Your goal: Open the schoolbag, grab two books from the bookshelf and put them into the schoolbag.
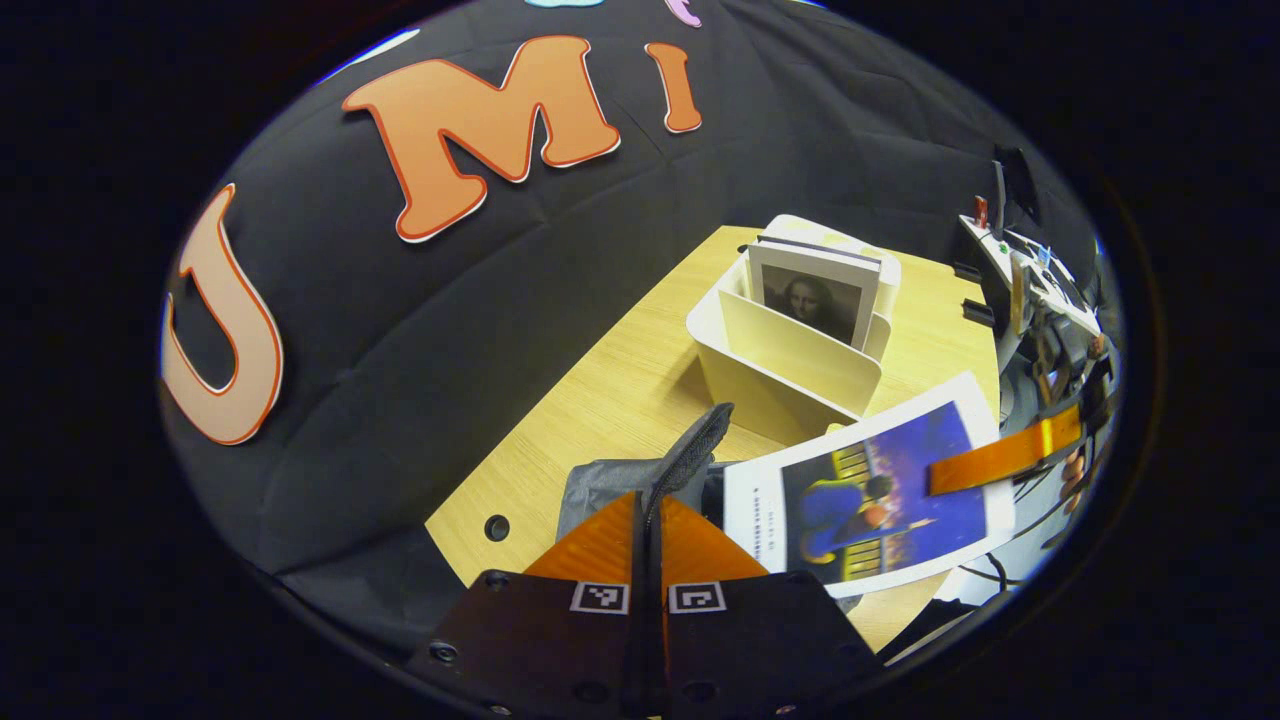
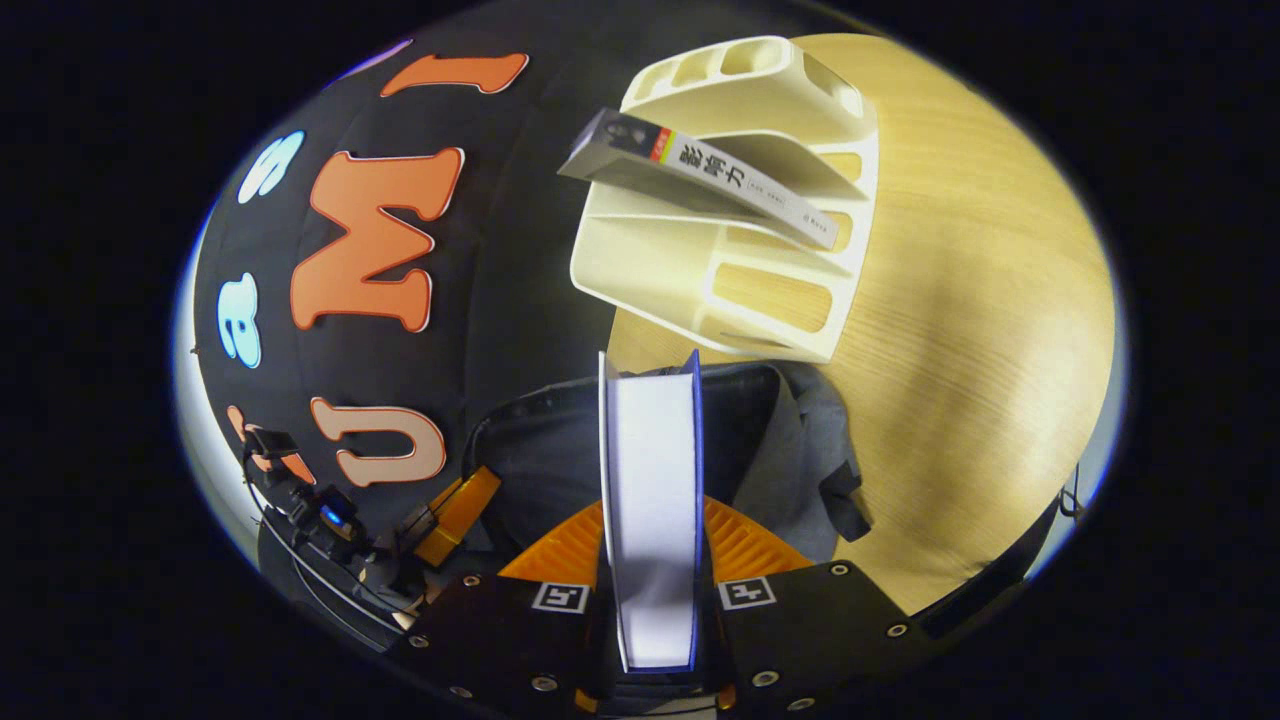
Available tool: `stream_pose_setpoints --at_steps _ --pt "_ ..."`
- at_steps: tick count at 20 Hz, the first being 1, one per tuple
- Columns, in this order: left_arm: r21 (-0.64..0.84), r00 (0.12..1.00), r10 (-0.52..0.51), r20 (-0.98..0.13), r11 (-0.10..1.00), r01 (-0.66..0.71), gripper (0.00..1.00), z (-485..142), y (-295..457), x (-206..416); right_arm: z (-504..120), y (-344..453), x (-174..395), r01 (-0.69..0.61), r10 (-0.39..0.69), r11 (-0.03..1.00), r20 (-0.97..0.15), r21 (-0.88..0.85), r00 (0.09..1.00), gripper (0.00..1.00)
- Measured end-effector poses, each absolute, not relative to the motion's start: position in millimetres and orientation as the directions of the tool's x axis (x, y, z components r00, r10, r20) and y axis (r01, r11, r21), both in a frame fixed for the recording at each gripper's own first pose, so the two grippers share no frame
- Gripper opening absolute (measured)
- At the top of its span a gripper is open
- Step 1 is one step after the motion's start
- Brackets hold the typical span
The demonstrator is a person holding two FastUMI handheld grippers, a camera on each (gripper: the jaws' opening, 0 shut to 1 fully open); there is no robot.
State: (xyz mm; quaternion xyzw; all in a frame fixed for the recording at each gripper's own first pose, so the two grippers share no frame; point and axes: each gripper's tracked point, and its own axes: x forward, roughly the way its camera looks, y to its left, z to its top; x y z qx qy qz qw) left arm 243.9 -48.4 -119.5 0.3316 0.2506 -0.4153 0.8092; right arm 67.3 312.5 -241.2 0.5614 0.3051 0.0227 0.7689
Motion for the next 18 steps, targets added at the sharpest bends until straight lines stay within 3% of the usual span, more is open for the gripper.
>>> stream_pose_setpoints --at_steps 7,18 --pt "0.357 0.547 -0.494 -0.675 0.43 0.829 0.01 -112 -53 231 -280 357 118 0.341 0.391 0.361 -0.473 0.868 0.79 0.33" --pt "0.37 0.543 -0.51 -0.667 0.405 0.836 0.01 -113 -61 226 -300 382 159 0.402 0.32 0.319 -0.497 0.858 0.806 0.35"
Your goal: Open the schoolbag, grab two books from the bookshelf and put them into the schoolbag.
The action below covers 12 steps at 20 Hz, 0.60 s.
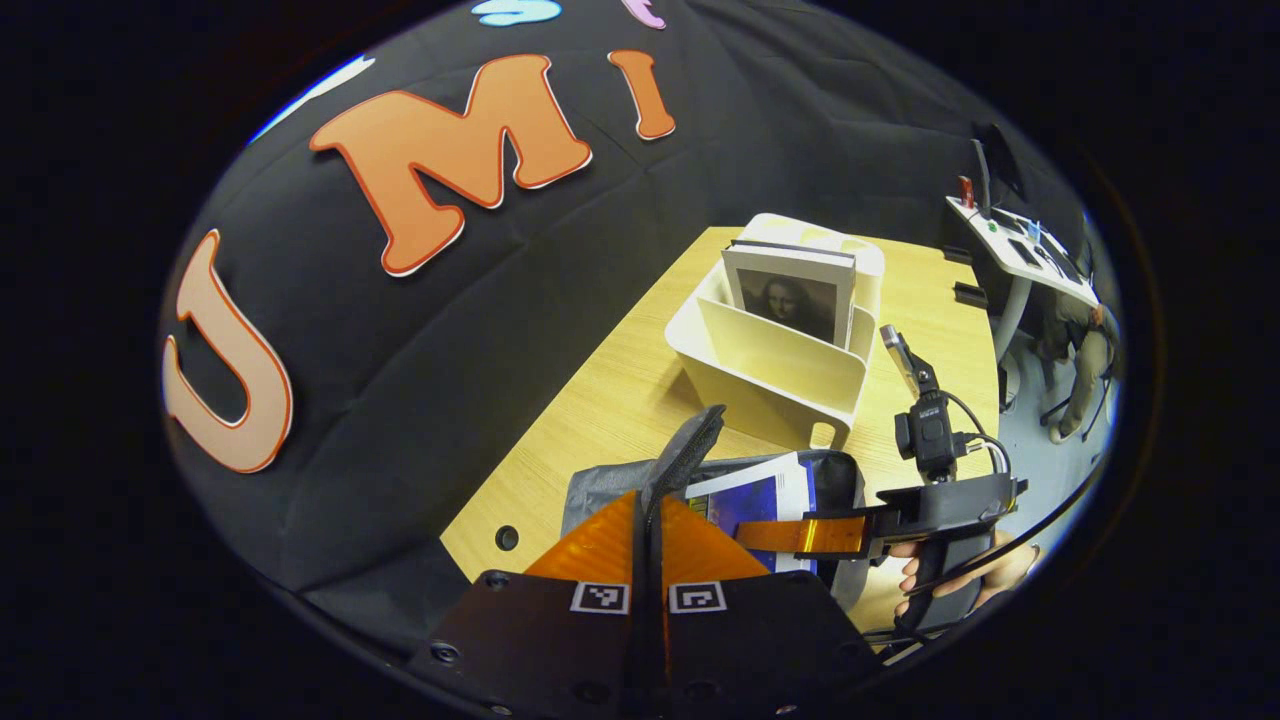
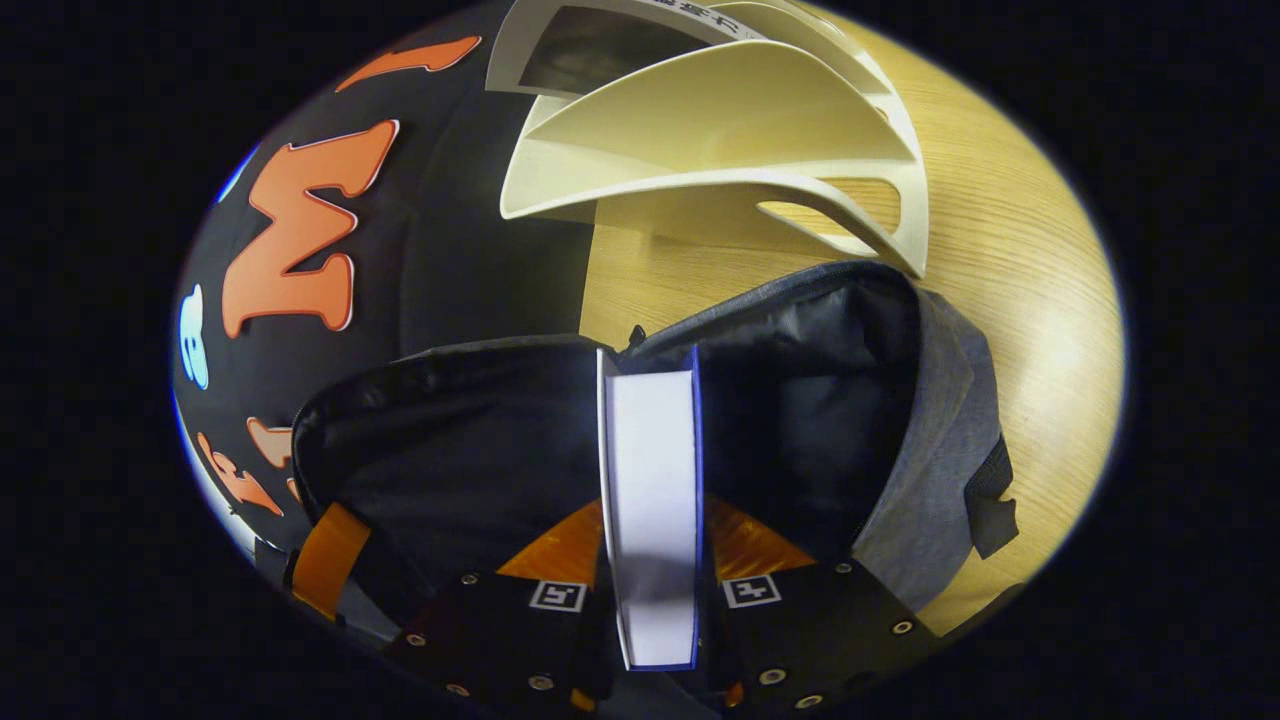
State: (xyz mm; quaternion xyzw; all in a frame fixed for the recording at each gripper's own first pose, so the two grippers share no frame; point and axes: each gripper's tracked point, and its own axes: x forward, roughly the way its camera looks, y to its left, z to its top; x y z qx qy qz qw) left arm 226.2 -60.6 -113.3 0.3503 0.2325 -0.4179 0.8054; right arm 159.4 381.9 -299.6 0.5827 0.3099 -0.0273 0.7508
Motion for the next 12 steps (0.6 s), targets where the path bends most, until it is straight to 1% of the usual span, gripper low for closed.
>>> stream_pose_setpoints --at_steps 1,2,3,5,6,7,8,9,10,12 --pt "0.367 0.543 -0.508 -0.668 0.41 0.835 0.0 -113 -60 229 -300 381 158 0.415 0.32 0.327 -0.513 0.849 0.797 0.46" --pt "0.361 0.541 -0.511 -0.669 0.412 0.836 0.0 -114 -58 231 -301 381 157 0.432 0.324 0.339 -0.535 0.835 0.78 0.38" --pt "0.359 0.541 -0.509 -0.669 0.417 0.835 0.0 -114 -56 233 -302 383 156 0.447 0.324 0.357 -0.557 0.82 0.765 0.39" --pt "0.355 0.543 -0.509 -0.668 0.423 0.834 0.0 -114 -56 237 -297 380 152 0.457 0.323 0.378 -0.577 0.805 0.75 0.46" --pt "0.352 0.542 -0.506 -0.671 0.425 0.834 0.0 -115 -54 237 -296 379 149 0.465 0.322 0.388 -0.59 0.796 0.74 0.56" --pt "0.35 0.539 -0.506 -0.673 0.424 0.835 0.0 -116 -55 238 -296 378 148 0.474 0.319 0.396 -0.602 0.786 0.732 0.64" --pt "0.349 0.537 -0.506 -0.675 0.421 0.837 0.0 -116 -54 237 -294 378 147 0.48 0.321 0.402 -0.611 0.779 0.724 0.79" --pt "0.351 0.537 -0.505 -0.676 0.42 0.837 0.01 -116 -54 237 -292 379 146 0.486 0.324 0.404 -0.619 0.775 0.716 0.84" --pt "0.348 0.535 -0.505 -0.677 0.421 0.838 0.01 -117 -54 238 -291 380 144 0.494 0.328 0.41 -0.629 0.767 0.705 0.94" --pt "0.337 0.533 -0.508 -0.677 0.43 0.838 0.01 -116 -54 240 -286 381 139 0.505 0.329 0.427 -0.649 0.75 0.686 0.98"
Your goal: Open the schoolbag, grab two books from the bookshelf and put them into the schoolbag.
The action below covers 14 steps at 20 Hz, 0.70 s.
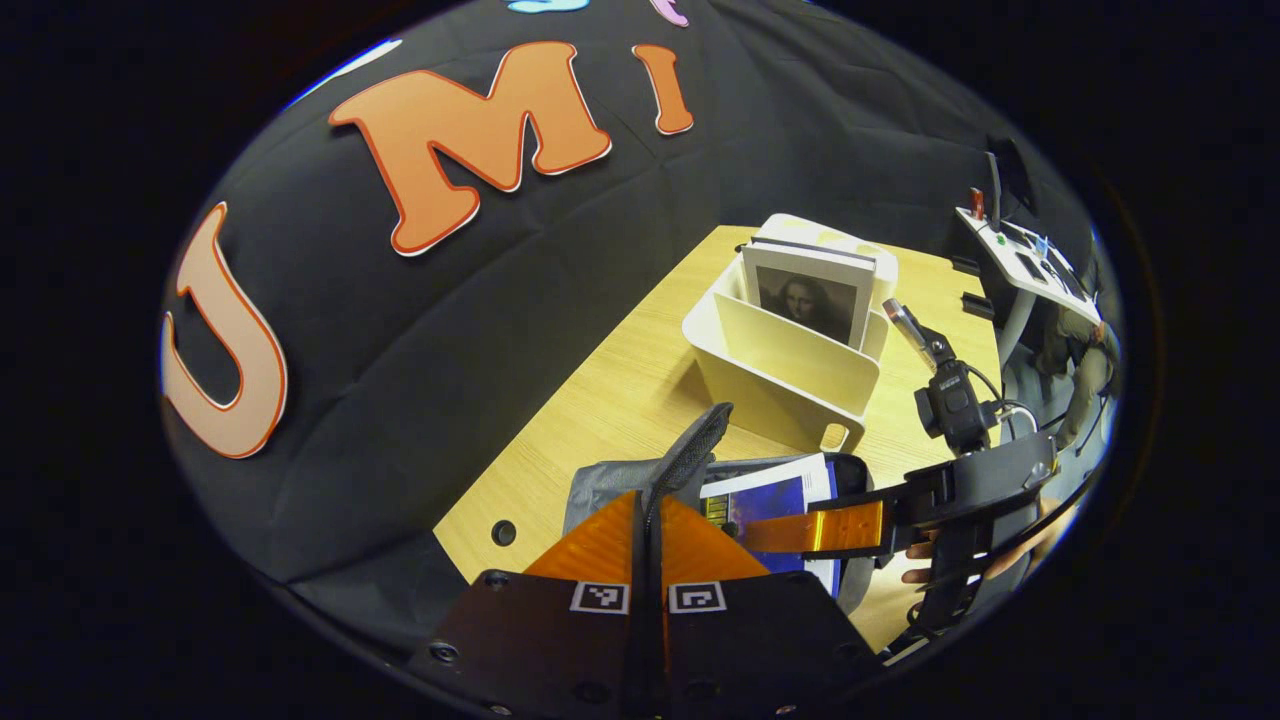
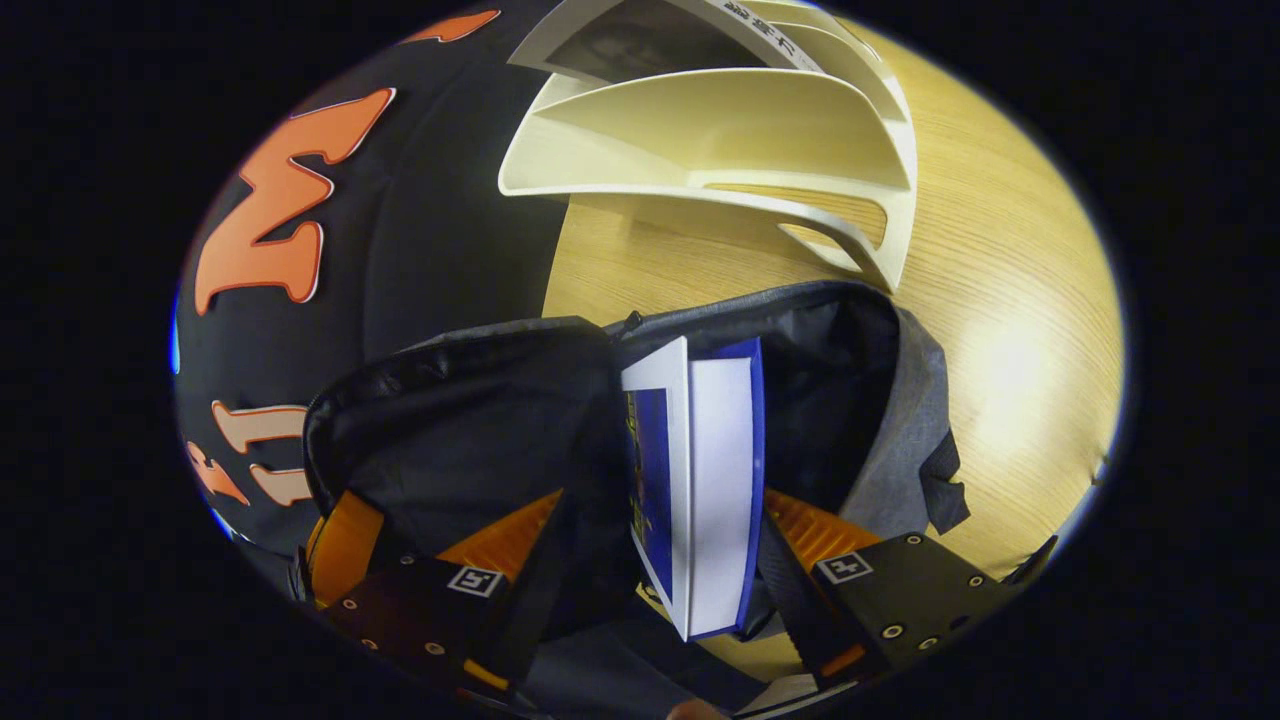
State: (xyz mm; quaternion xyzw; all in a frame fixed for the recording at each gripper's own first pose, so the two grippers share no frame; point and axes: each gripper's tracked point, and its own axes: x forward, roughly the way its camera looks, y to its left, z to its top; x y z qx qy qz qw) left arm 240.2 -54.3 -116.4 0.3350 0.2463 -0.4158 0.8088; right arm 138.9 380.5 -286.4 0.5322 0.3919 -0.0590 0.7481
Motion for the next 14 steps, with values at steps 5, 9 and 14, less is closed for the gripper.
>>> stream_pose_setpoints --at_steps 5,9,14 --pt "0.294 0.515 -0.521 -0.68 0.45 0.843 0.01 -117 -52 241 -266 369 127 0.512 0.317 0.439 -0.66 0.738 0.681 0.99" --pt "0.277 0.504 -0.526 -0.685 0.452 0.848 0.01 -121 -50 244 -248 357 115 0.506 0.308 0.419 -0.642 0.754 0.702 1.0" --pt "0.275 0.5 -0.53 -0.685 0.448 0.851 0.01 -121 -49 245 -230 325 91 0.478 0.269 0.452 -0.626 0.753 0.732 0.99"
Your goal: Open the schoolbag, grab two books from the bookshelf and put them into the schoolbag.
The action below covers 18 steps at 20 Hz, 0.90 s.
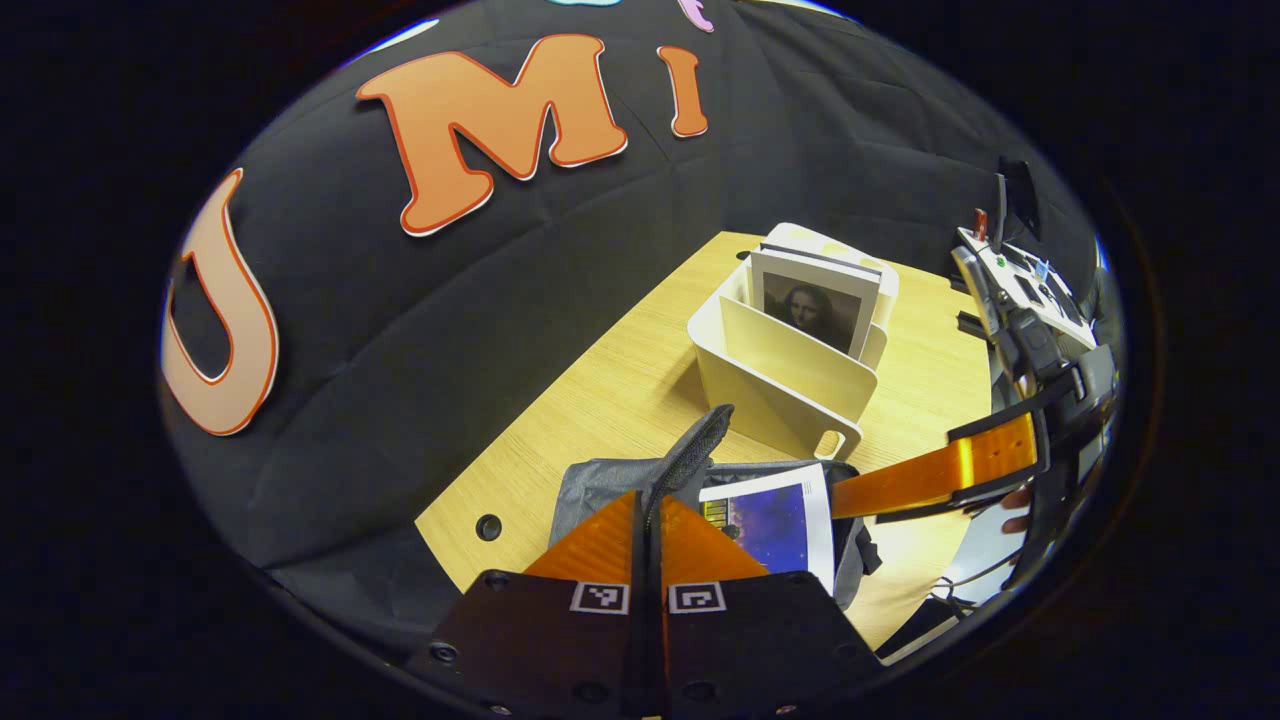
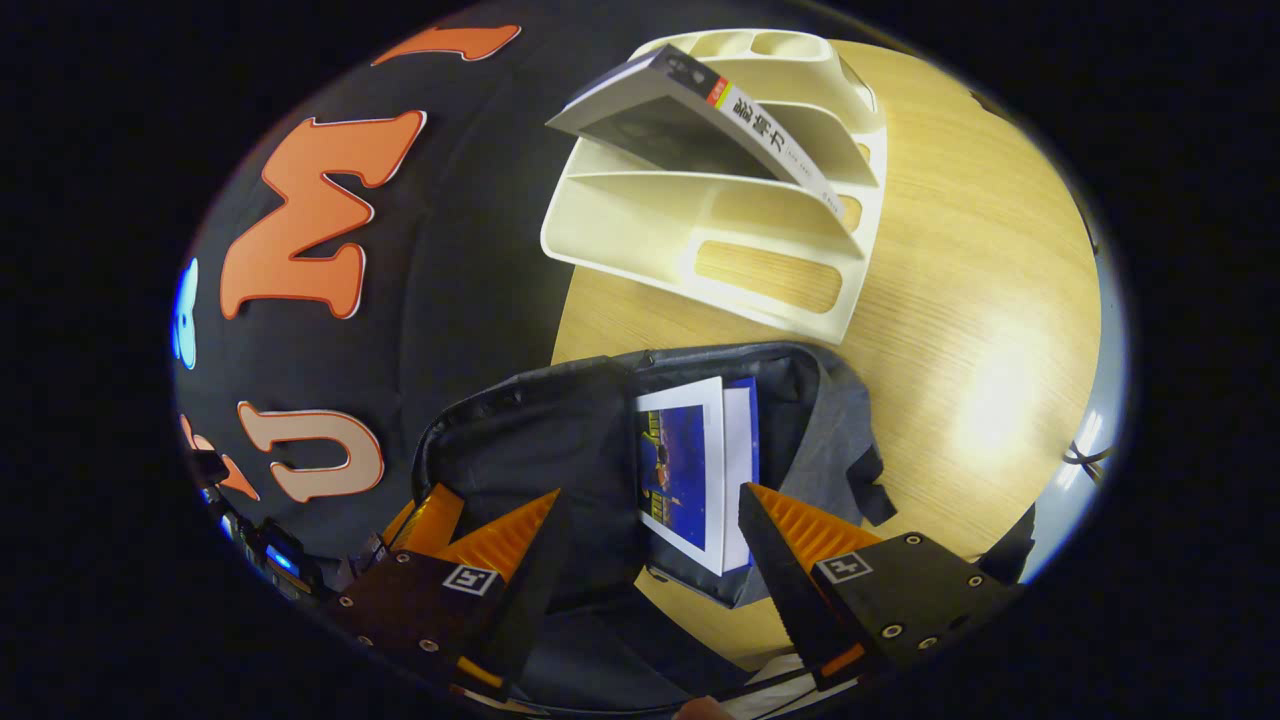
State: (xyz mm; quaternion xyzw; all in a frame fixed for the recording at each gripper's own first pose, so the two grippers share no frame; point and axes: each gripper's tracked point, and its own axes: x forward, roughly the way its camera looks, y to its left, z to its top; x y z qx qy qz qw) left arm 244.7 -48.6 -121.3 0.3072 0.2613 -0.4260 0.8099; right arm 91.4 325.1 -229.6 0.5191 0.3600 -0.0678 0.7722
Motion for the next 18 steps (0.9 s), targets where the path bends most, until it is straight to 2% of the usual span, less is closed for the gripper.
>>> stream_pose_setpoints --at_steps 5,8,11,15,16,18 --pt "0.292 0.499 -0.524 -0.69 0.429 0.855 0.01 -123 -51 240 -221 267 57 0.489 0.198 0.466 -0.626 0.737 0.755 0.99" --pt "0.292 0.494 -0.52 -0.697 0.422 0.858 0.01 -123 -50 235 -222 233 35 0.489 0.172 0.515 -0.644 0.704 0.745 0.99" --pt "0.298 0.502 -0.507 -0.701 0.432 0.851 0.0 -122 -48 233 -210 194 24 0.466 0.13 0.612 -0.662 0.639 0.738 0.99" --pt "0.297 0.52 -0.483 -0.705 0.464 0.834 0.0 -123 -45 233 -175 144 23 0.37 0.068 0.809 -0.698 0.456 0.713 0.99" --pt "0.296 0.524 -0.479 -0.704 0.473 0.83 0.07 -123 -45 233 -165 135 29 0.338 0.052 0.85 -0.704 0.403 0.708 0.99" --pt "0.294 0.53 -0.472 -0.705 0.486 0.823 0.07 -123 -45 231 -140 123 47 0.279 0.038 0.902 -0.704 0.33 0.71 0.99"
